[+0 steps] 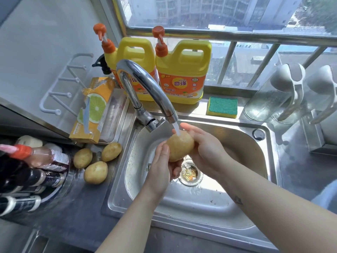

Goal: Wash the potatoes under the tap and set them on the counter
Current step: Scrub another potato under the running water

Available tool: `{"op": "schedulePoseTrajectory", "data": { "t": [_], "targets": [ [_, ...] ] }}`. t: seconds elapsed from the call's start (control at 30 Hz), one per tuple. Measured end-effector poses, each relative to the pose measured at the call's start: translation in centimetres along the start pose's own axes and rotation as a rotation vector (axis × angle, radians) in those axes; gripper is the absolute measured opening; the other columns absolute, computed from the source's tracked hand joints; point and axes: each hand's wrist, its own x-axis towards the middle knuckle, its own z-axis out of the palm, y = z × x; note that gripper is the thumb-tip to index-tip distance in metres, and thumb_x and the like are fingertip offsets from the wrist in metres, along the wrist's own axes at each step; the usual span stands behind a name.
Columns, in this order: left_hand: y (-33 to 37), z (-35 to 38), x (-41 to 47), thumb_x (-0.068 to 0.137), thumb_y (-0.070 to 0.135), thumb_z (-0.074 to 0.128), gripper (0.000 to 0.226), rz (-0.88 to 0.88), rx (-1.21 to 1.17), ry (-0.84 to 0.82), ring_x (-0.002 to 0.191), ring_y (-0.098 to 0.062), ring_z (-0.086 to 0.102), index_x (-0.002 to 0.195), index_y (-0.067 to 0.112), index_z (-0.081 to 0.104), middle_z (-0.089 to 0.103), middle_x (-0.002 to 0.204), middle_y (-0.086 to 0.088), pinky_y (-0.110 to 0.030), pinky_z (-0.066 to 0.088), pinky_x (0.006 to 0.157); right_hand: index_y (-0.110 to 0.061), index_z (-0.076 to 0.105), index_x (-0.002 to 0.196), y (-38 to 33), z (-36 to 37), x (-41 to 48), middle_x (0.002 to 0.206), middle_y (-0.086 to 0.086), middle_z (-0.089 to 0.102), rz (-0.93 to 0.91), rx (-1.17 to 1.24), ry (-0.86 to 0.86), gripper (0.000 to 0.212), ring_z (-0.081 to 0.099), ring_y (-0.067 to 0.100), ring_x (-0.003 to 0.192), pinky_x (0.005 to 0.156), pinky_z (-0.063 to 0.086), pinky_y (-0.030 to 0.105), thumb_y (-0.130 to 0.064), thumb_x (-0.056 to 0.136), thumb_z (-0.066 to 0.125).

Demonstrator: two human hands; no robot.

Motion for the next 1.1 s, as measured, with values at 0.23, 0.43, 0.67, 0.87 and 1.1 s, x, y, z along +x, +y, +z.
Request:
{"op": "schedulePoseTrajectory", "data": {
  "t": [0.23, 0.43, 0.67, 0.87, 1.1],
  "targets": [
    [2.9, 0.4, 2.1, 0.109, 0.039, 0.022, 0.051, -0.167, 0.044, 0.052, 0.038, -0.008, 0.025, 0.08, 0.012, 0.054, 0.042, 0.049, 0.001, -0.023, 0.016, 0.042, -0.023, 0.059, 0.135, 0.0, -2.0, -0.8, 0.121, 0.012, 0.071, -0.238, -0.554, -0.142, 0.058, 0.067, 0.027, 0.113, 0.101, 0.053, 0.037, -0.032, 0.079, 0.076],
    [2.6, 0.8, 1.9, 0.106, 0.024, 0.035, 0.034, -0.101, 0.021, 0.148, 0.046, -0.009, 0.031, 0.077, 0.016, 0.051, 0.042, 0.061, 0.001, -0.026, 0.023, 0.051, -0.012, 0.065, 0.126, 0.0, -2.7, -0.8, 0.12, 0.014, 0.072, -0.103, -0.325, -0.054, 0.041, 0.067, 0.029, 0.115, 0.1, 0.051, 0.038, -0.037, 0.094, 0.067],
    [0.9, 1.1, 1.6, 0.084, 0.057, 0.06, 0.049, 0.079, 0.174, 0.057, 0.119, -0.013, 0.062, 0.128, 0.035, 0.059, 0.066, 0.126, 0.006, -0.041, 0.048, 0.105, -0.012, 0.068, 0.121, 1.4, -1.8, -1.3, 0.084, 0.004, 0.07, 0.209, -0.284, 0.033, 0.053, 0.058, 0.017, 0.067, 0.081, 0.04, 0.036, -0.056, 0.095, 0.055],
    [1.3, 2.9, 2.2, 0.062, 0.054, 0.072, 0.044, 0.12, 0.061, 0.253, 0.085, -0.02, 0.067, 0.1, 0.034, 0.064, 0.069, 0.099, -0.001, -0.036, 0.051, 0.067, -0.015, 0.074, 0.1, 1.7, -1.0, -1.7, 0.067, 0.002, 0.066, 0.097, -0.441, 0.011, 0.054, 0.047, 0.015, 0.059, 0.066, 0.039, 0.033, -0.058, 0.102, 0.041],
    [2.8, 4.8, 3.5, 0.093, 0.027, 0.049, 0.032, -0.157, -0.25, 0.41, 0.075, -0.03, 0.066, 0.07, 0.021, 0.069, 0.072, 0.072, -0.002, -0.035, 0.048, 0.063, -0.028, 0.069, 0.113, 1.9, -1.7, -1.4, 0.08, 0.008, 0.057, -0.092, -0.595, 0.004, 0.066, 0.044, 0.021, 0.071, 0.071, 0.035, 0.041, -0.078, 0.084, 0.038]
  ]
}}
